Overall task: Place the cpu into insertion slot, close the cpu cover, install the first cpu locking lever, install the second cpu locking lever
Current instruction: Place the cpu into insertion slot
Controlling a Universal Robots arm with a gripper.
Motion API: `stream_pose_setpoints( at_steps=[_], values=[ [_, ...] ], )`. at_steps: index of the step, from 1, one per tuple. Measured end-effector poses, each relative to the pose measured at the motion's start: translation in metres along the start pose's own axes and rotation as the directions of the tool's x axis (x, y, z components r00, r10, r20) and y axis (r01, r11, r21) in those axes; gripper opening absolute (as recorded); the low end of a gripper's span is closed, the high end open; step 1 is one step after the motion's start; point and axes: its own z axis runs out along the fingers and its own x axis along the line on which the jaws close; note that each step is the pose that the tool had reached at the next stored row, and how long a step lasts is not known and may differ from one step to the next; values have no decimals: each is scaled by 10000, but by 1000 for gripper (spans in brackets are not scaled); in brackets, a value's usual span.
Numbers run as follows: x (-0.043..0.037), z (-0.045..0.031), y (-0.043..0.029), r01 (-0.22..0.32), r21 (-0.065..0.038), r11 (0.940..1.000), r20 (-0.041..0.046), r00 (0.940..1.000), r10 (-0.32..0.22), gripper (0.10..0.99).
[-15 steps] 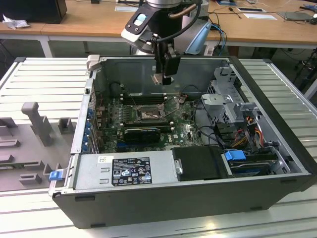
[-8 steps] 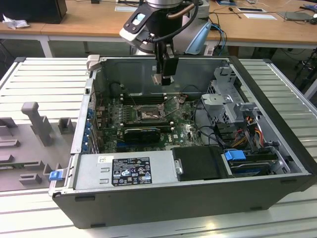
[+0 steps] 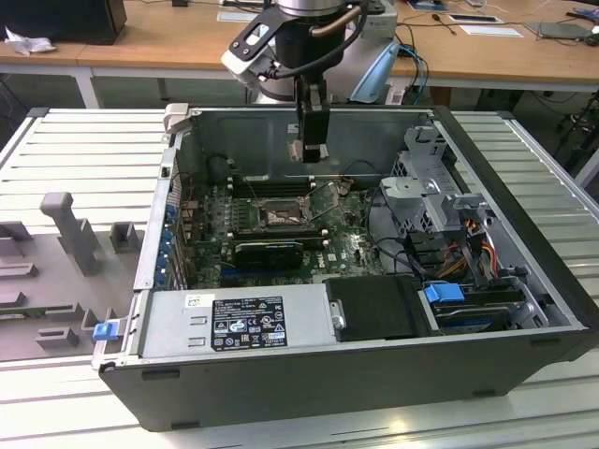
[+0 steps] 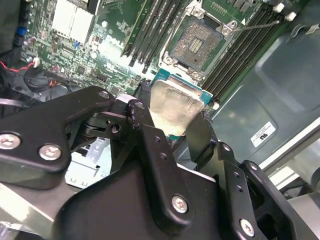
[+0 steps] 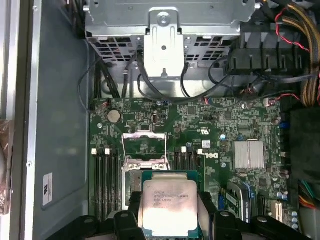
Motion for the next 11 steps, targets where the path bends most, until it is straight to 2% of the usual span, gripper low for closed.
stream_pose_setpoints(
  at_steps=[6, 11],
  values=[
    [0, 5, 0, -669, -10, 9978, 57, 9977, 669, 525],
    [0, 8, -1, -1251, -23, 9921, 107, 9921, 1251, 525]
  ],
)
